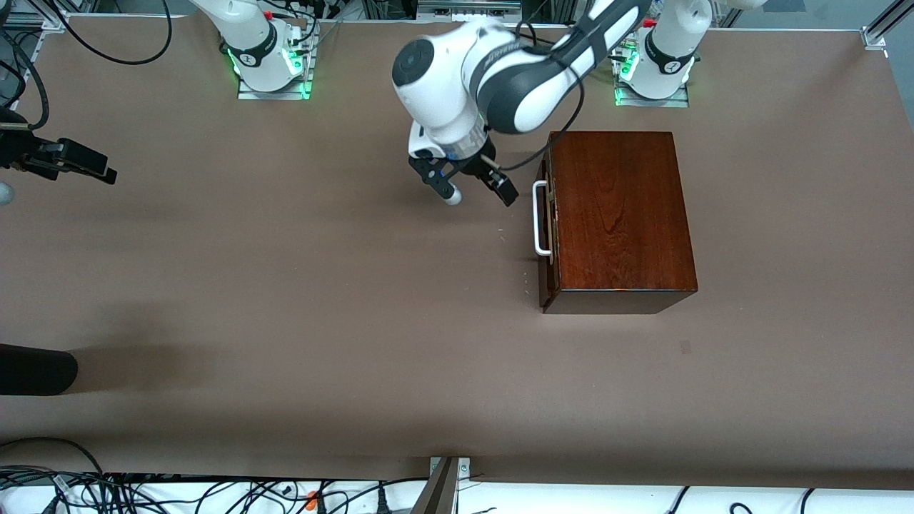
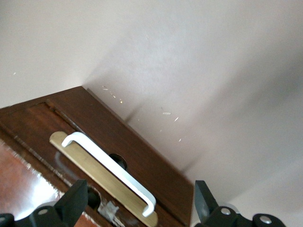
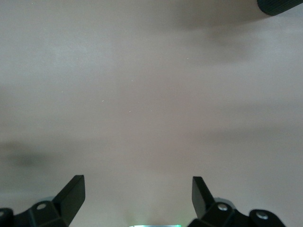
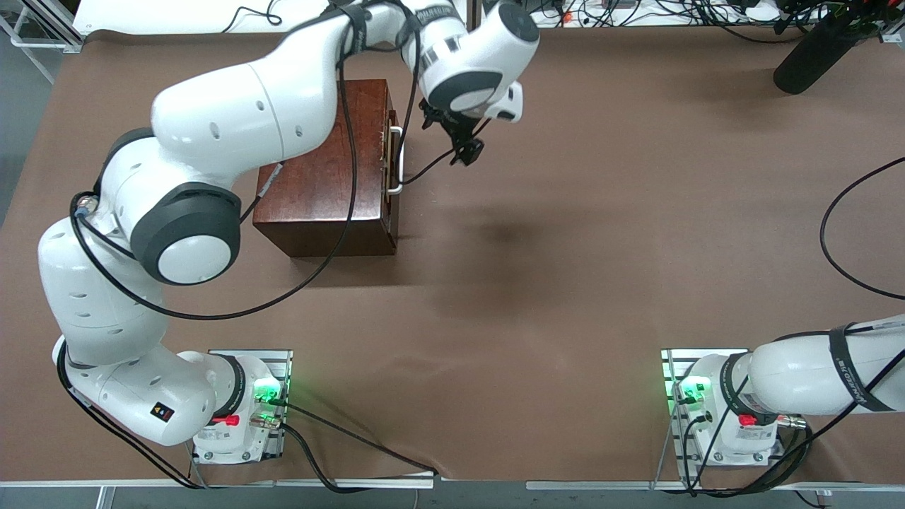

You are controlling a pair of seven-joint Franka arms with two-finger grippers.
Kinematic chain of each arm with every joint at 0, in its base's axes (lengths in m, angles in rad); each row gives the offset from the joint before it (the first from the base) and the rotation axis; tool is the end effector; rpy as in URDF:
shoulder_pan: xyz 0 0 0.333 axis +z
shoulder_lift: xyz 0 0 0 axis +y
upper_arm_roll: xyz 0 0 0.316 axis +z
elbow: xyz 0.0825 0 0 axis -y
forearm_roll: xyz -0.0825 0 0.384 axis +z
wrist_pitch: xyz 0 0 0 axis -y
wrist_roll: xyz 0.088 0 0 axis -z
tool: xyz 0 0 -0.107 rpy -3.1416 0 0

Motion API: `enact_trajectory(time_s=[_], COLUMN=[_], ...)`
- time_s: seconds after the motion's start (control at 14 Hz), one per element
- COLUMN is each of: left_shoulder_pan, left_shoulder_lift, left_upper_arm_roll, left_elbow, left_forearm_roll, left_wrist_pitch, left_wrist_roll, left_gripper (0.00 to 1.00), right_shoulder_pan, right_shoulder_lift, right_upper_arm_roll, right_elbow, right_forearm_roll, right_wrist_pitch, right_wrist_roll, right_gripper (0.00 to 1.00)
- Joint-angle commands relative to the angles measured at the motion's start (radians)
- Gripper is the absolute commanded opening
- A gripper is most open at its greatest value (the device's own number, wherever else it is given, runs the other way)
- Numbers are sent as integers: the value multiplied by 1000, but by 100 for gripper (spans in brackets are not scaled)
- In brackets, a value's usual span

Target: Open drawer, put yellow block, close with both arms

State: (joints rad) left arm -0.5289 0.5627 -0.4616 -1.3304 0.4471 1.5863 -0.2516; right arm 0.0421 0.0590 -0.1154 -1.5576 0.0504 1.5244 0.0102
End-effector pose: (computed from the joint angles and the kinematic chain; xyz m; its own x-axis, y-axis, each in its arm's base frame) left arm 0.4614 -0.5037 0.4138 0.7210 -0.6656 -0.1927 -0.6922 -0.6786 -0.2458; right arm 0.5651 -0.0340 0.5941 0.9924 -0.0812 -0.0921 -0.0854 -0.9954 -0.0426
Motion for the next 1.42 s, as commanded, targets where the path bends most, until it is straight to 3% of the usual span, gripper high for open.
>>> enact_trajectory(time_s=[0.0,0.36,0.64,0.93,1.14,1.35], left_shoulder_pan=[32,212,342,358,379,395], left_shoulder_lift=[-73,-139,-203,-285,-368,-447], left_upper_arm_roll=[15,11,20,139,309,391], left_elbow=[62,155,162,143,38,-76], left_forearm_roll=[-80,-172,-240,-310,-460,-472], left_wrist_pitch=[-20,-100,-146,-241,-232,-168], left_wrist_roll=[-57,-60,-60,-161,-144,2], left_gripper=[100,100,100,100,100,100], right_shoulder_pan=[-2,-2,-2,-2,2,4], right_shoulder_lift=[-5,-5,-5,-14,-24,-48], right_upper_arm_roll=[-3,-1,-1,-1,10,19], right_elbow=[-1,-1,-1,-9,-25,-61], right_forearm_roll=[0,-1,-1,-6,-56,-58], right_wrist_pitch=[-10,-10,-10,-3,39,57], right_wrist_roll=[-16,-16,-16,-16,-15,-13], right_gripper=[100,100,100,100,100,100])
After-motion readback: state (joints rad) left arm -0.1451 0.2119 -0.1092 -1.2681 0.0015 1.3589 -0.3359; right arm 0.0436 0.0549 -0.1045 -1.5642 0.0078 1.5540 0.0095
